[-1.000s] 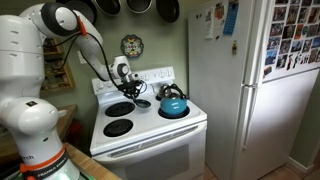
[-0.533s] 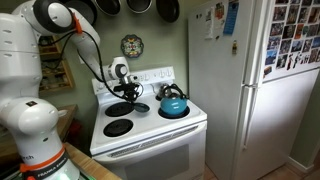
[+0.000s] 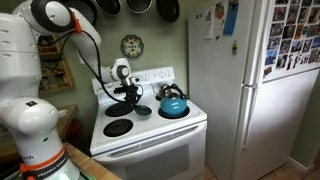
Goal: Move the plate on the stove forward
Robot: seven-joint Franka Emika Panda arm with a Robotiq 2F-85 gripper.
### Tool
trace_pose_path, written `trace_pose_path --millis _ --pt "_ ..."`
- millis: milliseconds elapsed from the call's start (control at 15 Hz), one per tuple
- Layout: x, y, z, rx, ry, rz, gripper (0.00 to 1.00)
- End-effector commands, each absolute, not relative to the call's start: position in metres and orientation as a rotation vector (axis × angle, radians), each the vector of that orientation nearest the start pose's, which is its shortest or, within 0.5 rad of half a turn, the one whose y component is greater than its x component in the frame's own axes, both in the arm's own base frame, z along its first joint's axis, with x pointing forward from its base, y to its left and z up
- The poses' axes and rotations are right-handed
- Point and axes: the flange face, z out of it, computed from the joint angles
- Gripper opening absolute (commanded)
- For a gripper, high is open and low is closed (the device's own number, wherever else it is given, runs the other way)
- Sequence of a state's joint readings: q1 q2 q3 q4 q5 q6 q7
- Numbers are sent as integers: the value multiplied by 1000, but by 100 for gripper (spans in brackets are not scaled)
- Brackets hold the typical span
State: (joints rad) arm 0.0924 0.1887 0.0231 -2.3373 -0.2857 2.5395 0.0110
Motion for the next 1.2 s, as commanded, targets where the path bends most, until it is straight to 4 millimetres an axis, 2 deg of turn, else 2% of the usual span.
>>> trace_pose_path --millis 0,67,133,733,1133 --pt "515 63 257 -3252 -553 -39 7" --pt "515 63 257 -3252 -552 -40 7" --pt "515 63 257 -3252 -551 -40 2" --pt "516 50 237 -3354 -360 66 2" --pt "519 43 223 -3420 -215 63 2"
